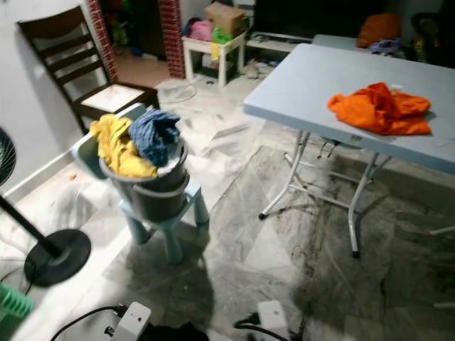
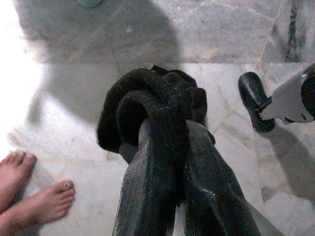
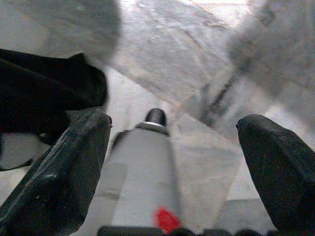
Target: Hang hanger
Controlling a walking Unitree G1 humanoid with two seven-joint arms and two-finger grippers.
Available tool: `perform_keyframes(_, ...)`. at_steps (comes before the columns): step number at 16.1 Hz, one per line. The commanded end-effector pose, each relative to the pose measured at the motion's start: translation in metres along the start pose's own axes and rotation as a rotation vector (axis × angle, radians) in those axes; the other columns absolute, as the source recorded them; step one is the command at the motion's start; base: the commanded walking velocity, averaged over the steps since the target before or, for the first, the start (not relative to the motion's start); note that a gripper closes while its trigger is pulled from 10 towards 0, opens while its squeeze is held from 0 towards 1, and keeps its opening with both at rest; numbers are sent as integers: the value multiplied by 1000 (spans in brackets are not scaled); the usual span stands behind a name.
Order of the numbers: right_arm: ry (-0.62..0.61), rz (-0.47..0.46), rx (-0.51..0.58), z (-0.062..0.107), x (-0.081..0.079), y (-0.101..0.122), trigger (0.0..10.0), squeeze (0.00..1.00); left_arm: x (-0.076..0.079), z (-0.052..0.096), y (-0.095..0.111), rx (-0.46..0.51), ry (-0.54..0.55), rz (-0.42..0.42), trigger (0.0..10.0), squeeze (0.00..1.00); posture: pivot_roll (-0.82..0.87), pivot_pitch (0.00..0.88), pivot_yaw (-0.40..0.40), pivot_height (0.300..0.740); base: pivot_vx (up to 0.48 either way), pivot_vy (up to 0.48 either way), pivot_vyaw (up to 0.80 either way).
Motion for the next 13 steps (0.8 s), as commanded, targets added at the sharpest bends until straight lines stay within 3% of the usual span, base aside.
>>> perform_keyframes(1,7,-3,12,-1,0,5,10000,0,-3,0,6,19,0,-13,10000,0,-103,38,1,740,334,296,-563)
perform_keyframes(7,-5,21,17,-1,4,6,10000,0,-2,0,6,17,-5,-19,10000,0,-105,38,-1,740,318,298,-800)
perform_keyframes(13,-5,28,20,-1,6,6,10000,0,0,-1,6,15,-6,-29,10000,0,-101,40,-3,740,317,297,-589)
Point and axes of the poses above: a point about 5 cm out from each wrist's last joint towards the gripper, its own z axis pointing back from the gripper into the wrist, its own y axis along the axis of the wrist's last joint, x = y × z, the point moved 6 cm from there along -z, pointing out of the wrist towards the gripper, and after that the axes turned 2 degrees about z, right-handed, at the moved point
